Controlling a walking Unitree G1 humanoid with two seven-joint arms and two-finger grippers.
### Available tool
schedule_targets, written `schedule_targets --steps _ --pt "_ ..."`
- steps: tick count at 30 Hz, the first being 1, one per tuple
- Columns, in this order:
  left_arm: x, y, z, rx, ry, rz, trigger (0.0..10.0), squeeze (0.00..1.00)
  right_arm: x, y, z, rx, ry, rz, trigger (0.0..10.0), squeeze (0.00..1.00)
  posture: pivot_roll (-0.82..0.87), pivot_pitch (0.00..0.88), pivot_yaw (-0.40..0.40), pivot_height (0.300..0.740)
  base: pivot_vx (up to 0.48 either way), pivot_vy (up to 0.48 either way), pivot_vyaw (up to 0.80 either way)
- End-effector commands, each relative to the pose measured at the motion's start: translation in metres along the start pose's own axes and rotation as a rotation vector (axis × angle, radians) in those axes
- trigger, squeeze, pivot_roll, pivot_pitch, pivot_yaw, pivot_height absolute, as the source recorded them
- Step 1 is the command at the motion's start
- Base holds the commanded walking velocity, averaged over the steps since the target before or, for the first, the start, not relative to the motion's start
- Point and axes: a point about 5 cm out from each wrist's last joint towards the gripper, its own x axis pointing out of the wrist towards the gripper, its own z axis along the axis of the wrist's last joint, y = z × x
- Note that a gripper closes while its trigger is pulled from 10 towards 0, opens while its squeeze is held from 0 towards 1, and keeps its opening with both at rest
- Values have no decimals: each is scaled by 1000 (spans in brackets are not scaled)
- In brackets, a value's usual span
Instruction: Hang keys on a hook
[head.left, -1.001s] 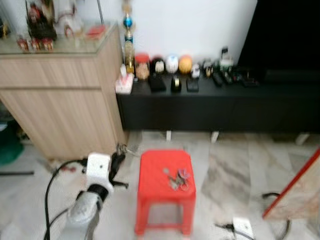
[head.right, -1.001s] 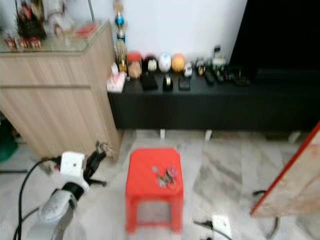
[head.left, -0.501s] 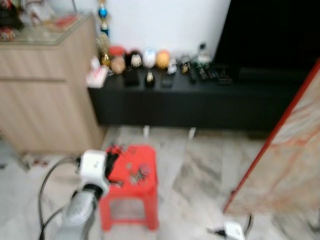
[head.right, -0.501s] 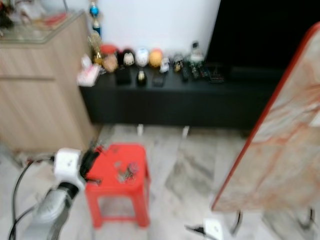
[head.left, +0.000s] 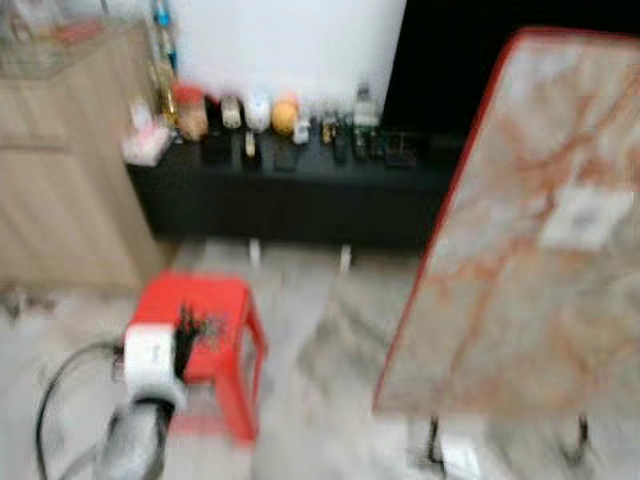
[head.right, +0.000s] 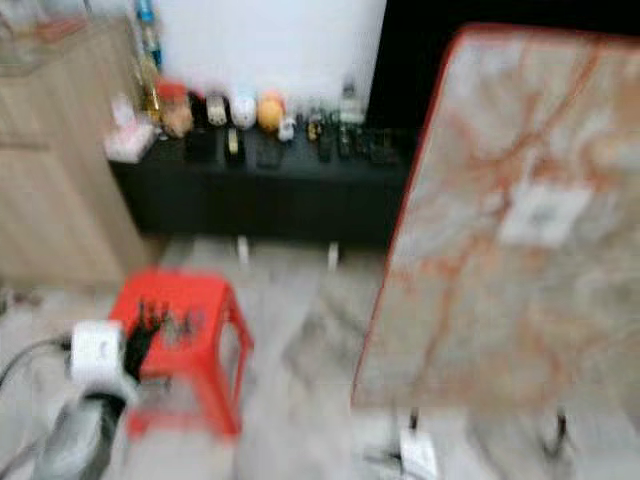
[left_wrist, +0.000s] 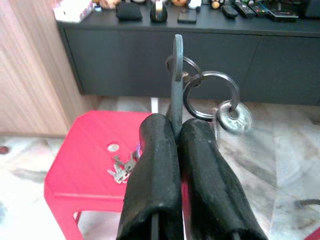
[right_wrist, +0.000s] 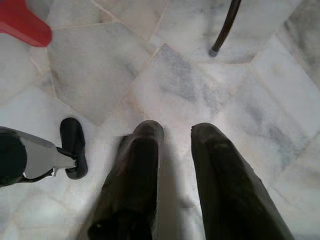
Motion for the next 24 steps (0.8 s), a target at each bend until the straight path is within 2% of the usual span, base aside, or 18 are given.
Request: schedule_targets --steps 1,12,24 --pt "-2 -4 5 -9 -25 -8 10000 0 -1 -9 -1 -9 6 -21 10000 0 90 0 -35 740 0 -469 0" --pt "-3 0 10 4 -35 5 10000 0 -1 -5 -1 -44 8 -6 10000 0 94 0 -22 740 0 -471 0" --pt "6 -5 14 -6 -56 5 10000 0 -1 -7 -1 -64 10 -13 10000 0 60 0 -28 740 0 -467 0"
